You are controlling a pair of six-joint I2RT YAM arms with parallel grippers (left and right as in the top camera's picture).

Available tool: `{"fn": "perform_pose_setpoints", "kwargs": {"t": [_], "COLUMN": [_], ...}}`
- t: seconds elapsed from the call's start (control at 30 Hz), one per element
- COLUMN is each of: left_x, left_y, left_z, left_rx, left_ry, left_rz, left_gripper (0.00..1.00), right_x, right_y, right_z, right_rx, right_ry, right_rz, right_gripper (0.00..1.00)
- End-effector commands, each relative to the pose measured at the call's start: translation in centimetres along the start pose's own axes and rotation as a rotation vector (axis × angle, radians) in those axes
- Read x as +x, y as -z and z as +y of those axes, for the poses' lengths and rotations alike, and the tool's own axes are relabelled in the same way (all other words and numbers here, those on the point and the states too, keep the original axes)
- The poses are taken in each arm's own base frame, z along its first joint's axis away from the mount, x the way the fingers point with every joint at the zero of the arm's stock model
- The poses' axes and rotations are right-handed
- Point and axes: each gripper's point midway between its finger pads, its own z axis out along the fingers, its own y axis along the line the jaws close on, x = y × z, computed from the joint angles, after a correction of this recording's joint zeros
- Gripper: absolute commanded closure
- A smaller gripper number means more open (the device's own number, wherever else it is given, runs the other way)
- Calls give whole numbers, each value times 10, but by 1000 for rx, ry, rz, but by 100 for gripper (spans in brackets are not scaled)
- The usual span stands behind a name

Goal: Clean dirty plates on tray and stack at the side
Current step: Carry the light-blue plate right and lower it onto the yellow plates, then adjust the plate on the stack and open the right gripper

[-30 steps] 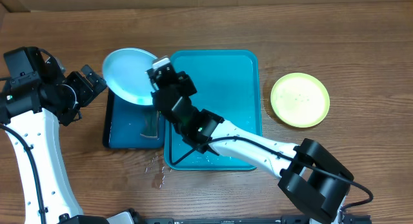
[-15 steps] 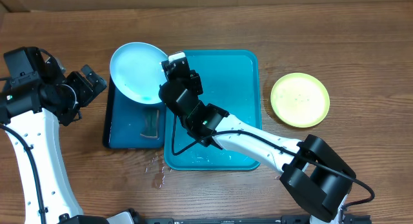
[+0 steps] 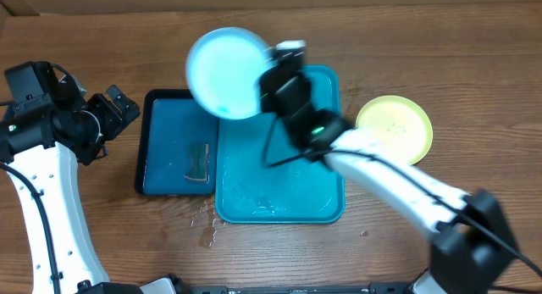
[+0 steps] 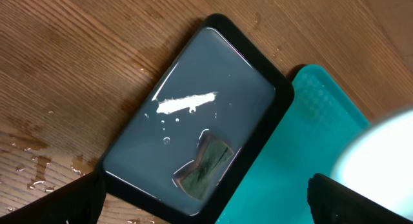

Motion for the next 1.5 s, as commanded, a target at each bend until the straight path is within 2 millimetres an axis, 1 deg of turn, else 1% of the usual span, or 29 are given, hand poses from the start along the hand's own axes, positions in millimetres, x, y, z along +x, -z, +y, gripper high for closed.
{"fn": "perform_pose_setpoints", "kwargs": {"t": [0.0,0.07,0.2,0.23,0.27,0.4,0.5,0.6,0.63,0.73,0.87,1.1,1.13,1.17,1.23,1.3,1.37,1.47], "left_x": [-1,-1,-1,-1,-1,-1,-1,-1,-1,-1,-1,-1,-1,-1,-1,-1,-1,-1], "left_y": [1,1,1,1,1,1,1,1,1,1,1,1,1,1,1,1,1,1], "left_z": [0,0,0,0,0,0,0,0,0,0,0,0,0,0,0,0,0,0], "left_rx": [0,0,0,0,0,0,0,0,0,0,0,0,0,0,0,0,0,0], "left_ry": [13,13,13,13,14,13,13,14,14,13,13,14,13,13,13,13,13,14], "left_rz": [-5,-5,-5,-5,-5,-5,-5,-5,-5,-5,-5,-5,-5,-5,-5,-5,-5,-5], "left_gripper": [0,0,0,0,0,0,0,0,0,0,0,0,0,0,0,0,0,0], "right_x": [-28,-24,-5,-1,5,22,36,56,64,87,109,132,136,139,143,148,152,157], "right_y": [12,10,8,9,13,29,47,63,67,74,72,71,72,71,70,68,64,58], "right_z": [-36,-67,-137,-154,-177,-241,-282,-314,-322,-335,-340,-340,-340,-340,-341,-342,-343,-345], "right_rx": [-38,-3,105,143,191,340,438,519,545,592,606,611,613,613,613,611,605,596], "right_ry": [-194,-223,-303,-324,-353,-441,-514,-583,-615,-671,-679,-678,-678,-678,-678,-675,-670,-668], "right_rz": [49,112,254,282,314,398,460,518,534,579,604,638,644,646,646,642,631,607], "right_gripper": [96,96,96,96,96,96,96,96,96,96,96,96,93,82,64,55,53,56]}}
